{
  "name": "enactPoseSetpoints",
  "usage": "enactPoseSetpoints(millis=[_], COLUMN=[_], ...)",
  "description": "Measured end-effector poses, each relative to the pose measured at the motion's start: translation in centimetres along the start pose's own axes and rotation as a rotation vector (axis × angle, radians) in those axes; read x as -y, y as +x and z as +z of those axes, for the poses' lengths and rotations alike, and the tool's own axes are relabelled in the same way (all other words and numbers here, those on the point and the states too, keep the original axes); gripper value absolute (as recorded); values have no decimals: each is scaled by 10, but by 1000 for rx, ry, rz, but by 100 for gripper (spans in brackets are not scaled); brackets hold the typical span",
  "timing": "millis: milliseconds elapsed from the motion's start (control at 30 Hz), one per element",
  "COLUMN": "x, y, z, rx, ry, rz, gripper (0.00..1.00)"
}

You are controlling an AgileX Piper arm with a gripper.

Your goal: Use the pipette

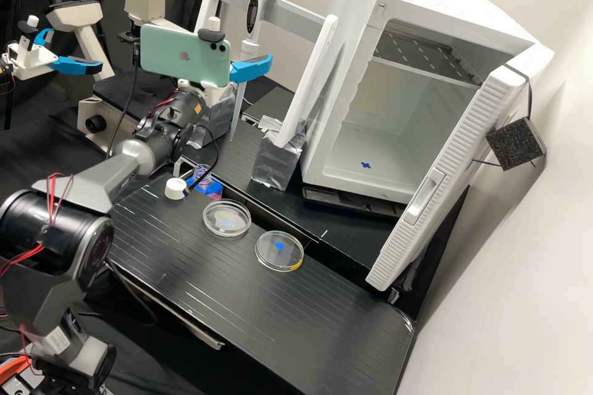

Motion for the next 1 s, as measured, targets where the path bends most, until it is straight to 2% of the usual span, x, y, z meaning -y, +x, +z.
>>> enactPoseSetpoints(millis=[333,367,667,967,1000], x=[-2,-2,-3,-8,-8], y=[33,37,55,58,58], z=[2,1,15,23,23], rx=[40,44,94,120,120], ry=[-19,-19,-24,-13,-5], rz=[-55,-61,-78,-72,-71], gripper=[100,0,0,0,0])
